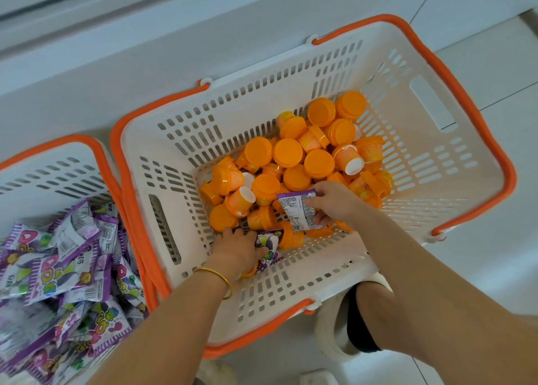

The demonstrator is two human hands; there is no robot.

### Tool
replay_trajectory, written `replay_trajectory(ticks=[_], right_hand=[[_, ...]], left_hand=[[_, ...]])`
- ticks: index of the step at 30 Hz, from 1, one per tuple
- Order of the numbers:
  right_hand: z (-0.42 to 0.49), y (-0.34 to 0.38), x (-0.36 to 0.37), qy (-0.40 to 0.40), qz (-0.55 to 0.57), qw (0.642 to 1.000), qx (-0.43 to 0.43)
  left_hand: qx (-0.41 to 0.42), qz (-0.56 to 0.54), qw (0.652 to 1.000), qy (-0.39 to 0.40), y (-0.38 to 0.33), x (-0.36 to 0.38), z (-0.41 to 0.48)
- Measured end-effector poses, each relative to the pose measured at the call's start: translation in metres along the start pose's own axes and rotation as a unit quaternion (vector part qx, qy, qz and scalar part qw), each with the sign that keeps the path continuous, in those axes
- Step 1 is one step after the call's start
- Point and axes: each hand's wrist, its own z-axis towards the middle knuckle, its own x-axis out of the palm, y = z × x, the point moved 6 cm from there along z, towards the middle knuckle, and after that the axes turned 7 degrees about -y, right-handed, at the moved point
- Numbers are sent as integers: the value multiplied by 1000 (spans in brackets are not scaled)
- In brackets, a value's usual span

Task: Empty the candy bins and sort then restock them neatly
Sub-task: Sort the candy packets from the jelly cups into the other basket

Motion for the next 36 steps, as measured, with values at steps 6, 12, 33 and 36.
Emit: replay_trajectory(ticks=[6,12,33,36], right_hand=[[2,-2,-3,-16,-5,1000,5],[-2,1,-8,-28,-10,1000,-1],[-69,55,-42,-122,428,895,6],[-86,94,-17,-26,416,909,-24]], left_hand=[[32,-85,996,-9,-7,-10,0],[43,-314,948,15,-28,-12,-1],[-17,-719,675,-164,23,-98,-98],[5,-758,625,-186,43,-119,-134]])
